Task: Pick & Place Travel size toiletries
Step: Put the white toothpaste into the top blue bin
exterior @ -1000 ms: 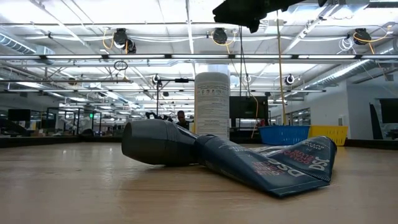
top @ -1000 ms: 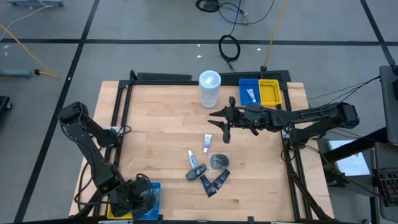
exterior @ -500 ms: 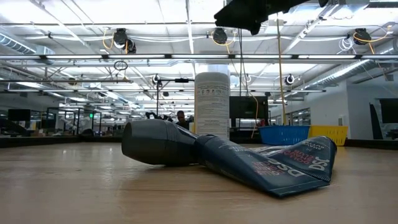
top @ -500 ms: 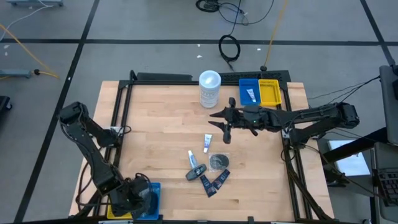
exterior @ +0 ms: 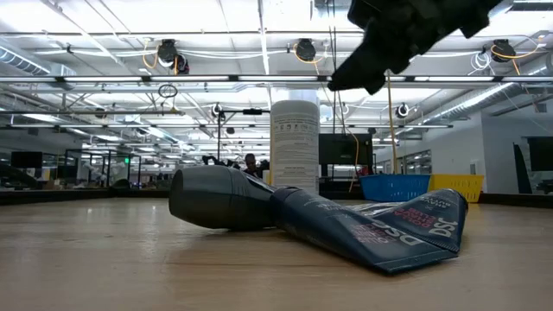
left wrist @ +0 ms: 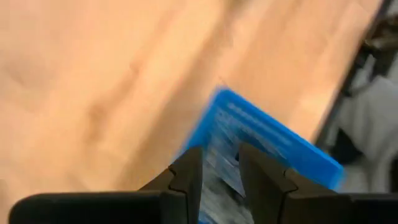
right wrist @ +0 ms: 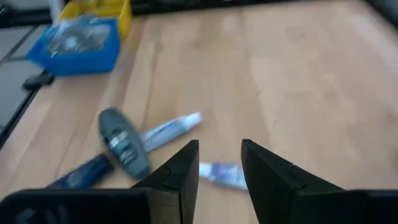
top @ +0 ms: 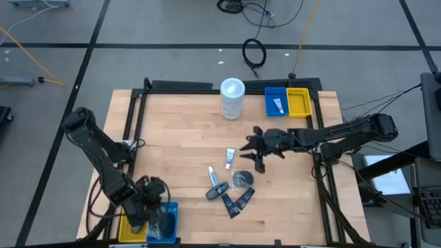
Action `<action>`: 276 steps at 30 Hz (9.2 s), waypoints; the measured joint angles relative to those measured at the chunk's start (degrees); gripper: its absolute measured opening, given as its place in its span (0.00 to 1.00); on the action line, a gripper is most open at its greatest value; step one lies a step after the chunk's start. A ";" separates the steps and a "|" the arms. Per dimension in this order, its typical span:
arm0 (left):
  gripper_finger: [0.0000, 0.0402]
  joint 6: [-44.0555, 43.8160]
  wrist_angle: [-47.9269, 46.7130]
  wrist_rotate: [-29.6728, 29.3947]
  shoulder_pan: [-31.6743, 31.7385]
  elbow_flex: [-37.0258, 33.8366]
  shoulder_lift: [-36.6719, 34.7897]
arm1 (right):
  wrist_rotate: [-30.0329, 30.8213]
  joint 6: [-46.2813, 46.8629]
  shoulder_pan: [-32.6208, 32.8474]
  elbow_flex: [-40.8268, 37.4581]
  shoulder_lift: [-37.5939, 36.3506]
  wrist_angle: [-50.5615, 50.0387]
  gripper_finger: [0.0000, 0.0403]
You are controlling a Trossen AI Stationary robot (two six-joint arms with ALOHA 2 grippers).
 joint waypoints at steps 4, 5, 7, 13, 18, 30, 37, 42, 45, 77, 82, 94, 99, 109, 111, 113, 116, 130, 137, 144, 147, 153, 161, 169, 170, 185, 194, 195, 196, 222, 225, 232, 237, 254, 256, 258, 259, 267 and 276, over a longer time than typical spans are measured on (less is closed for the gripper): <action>0.25 10.14 -2.32 -5.50 2.88 0.00 -0.81 | 0.05 0.01 2.52 -0.70 0.10 0.07 0.28; 0.25 14.67 -2.13 -6.89 3.84 0.00 -0.79 | 0.11 0.01 2.96 -0.70 0.10 0.30 0.28; 0.25 24.42 -1.26 -9.96 6.17 0.00 -0.79 | 0.15 0.01 3.47 -0.72 0.10 1.12 0.28; 0.25 45.73 4.40 -10.54 17.96 0.00 0.37 | 0.19 -0.39 3.63 -0.73 0.10 3.78 0.27; 0.25 63.86 11.25 -5.75 26.58 0.02 2.57 | 0.19 -0.60 3.65 -0.73 0.10 3.92 0.27; 0.26 87.65 23.62 6.52 38.48 0.02 14.00 | 0.20 -2.13 3.63 -0.75 0.10 3.04 0.27; 0.35 92.93 26.01 8.88 41.12 0.00 18.53 | 0.20 -2.17 3.63 -0.75 0.10 2.15 0.27; 0.42 96.71 27.89 8.80 42.37 0.02 19.87 | 0.20 -2.17 3.63 -0.75 0.10 1.78 0.27; 0.43 99.95 28.53 8.75 42.78 0.02 20.55 | 0.20 -2.17 3.63 -0.75 0.10 1.60 0.27; 0.36 93.10 35.05 13.32 43.75 0.02 22.15 | 0.22 -1.95 3.63 -0.75 0.13 0.92 0.27; 0.36 76.31 39.51 16.50 44.37 0.04 21.32 | 0.36 -1.95 3.63 -0.75 0.13 0.95 0.27; 0.36 53.06 43.84 13.05 43.12 0.02 22.80 | 0.44 -2.11 3.61 -0.75 0.13 1.36 0.27; 0.36 50.06 44.82 10.03 41.73 0.00 23.85 | 0.44 -2.14 3.61 -0.75 0.13 1.37 0.26; 0.36 46.78 46.85 8.06 40.98 0.19 27.00 | 0.46 -2.37 3.61 -0.70 0.13 1.67 0.26; 0.36 46.37 46.73 8.60 40.91 -0.02 28.11 | 0.44 -2.37 3.61 -0.70 0.13 1.78 0.26; 0.36 45.29 49.14 9.66 40.80 0.09 29.44 | 0.46 -2.37 3.61 -0.70 0.13 1.75 0.26; 0.36 44.88 49.36 10.06 40.46 0.36 31.02 | 0.46 -2.37 3.61 -0.70 0.13 1.76 0.25; 0.17 44.15 47.14 8.98 40.00 0.60 32.24 | 0.46 -2.39 3.61 -0.73 0.13 1.75 0.25; 0.04 45.99 48.81 9.51 40.09 0.75 32.09 | 0.46 -2.39 3.61 -0.73 0.13 1.73 0.25; 0.02 48.15 47.82 9.89 40.09 2.87 31.74 | 0.46 -2.39 3.61 -0.73 0.13 1.56 0.25; 0.02 49.97 46.49 9.73 40.09 3.50 30.57 | 0.46 -2.39 3.61 -0.73 0.13 1.38 0.25; 0.02 52.39 45.38 5.79 40.07 3.67 25.32 | 0.44 -2.39 3.61 -0.73 0.13 0.81 0.25; 0.03 58.08 44.37 -2.57 39.55 3.74 17.63 | 0.44 -2.04 3.61 -0.73 0.13 1.28 0.25; 0.02 63.08 45.72 -9.73 38.21 3.74 13.47 | 0.47 -1.95 3.57 -0.73 0.10 9.27 0.25; 0.03 63.32 46.31 -10.45 38.07 3.76 13.39 | 0.50 -1.96 3.49 -0.73 0.10 10.37 0.25; 0.01 68.38 50.53 -12.54 36.77 3.78 13.27 | 3.14 -4.35 3.44 -0.77 3.60 17.38 0.25; 0.01 68.73 51.43 -12.40 36.79 3.77 13.27 | 3.17 -5.51 3.44 -0.77 4.76 21.04 0.38; 0.01 68.79 51.43 -12.36 36.77 3.78 13.27 | 3.19 -5.90 3.44 -0.77 4.76 21.48 0.39; 0.02 68.81 51.43 -12.38 36.77 3.78 13.27 | 3.19 -6.22 3.44 -0.77 4.74 21.60 0.41; 0.02 70.31 53.16 -12.10 36.69 3.78 13.27 | 1.51 -8.07 3.11 -0.73 6.51 23.70 0.27; 0.01 70.62 53.05 -12.13 36.48 3.78 13.27 | 1.40 -8.78 3.11 -0.73 6.53 23.76 0.17; 0.05 70.56 53.03 -12.27 36.48 3.78 13.27 | 0.96 -10.98 3.13 -0.73 6.51 23.98 0.12; 0.02 70.52 52.94 -12.10 36.44 3.78 13.27 | 0.17 -11.00 3.11 -0.73 6.51 23.84 0.12; 0.40 73.34 50.40 -11.79 36.37 3.78 12.67 | 0.49 -11.02 2.82 -0.71 3.87 18.57 0.12; 0.44 73.33 49.24 -11.71 36.37 3.83 11.88 | 1.24 -10.67 2.80 -0.73 2.60 15.58 0.12; 0.48 73.21 46.00 -11.91 36.37 3.87 10.48 | 2.16 -10.08 2.80 -0.75 1.27 13.32 0.12; 0.49 73.12 45.39 -12.03 36.37 3.87 9.87 | 2.22 -9.66 2.78 -0.73 0.53 12.42 0.12; 0.51 67.39 35.16 -12.46 36.30 3.87 4.54 | 15.99 -6.06 2.53 -0.68 -6.13 -1.94 0.12; 0.46 64.81 33.07 -12.32 35.19 3.78 4.54 | 33.68 0.75 -3.22 -0.75 -14.14 -15.31 0.12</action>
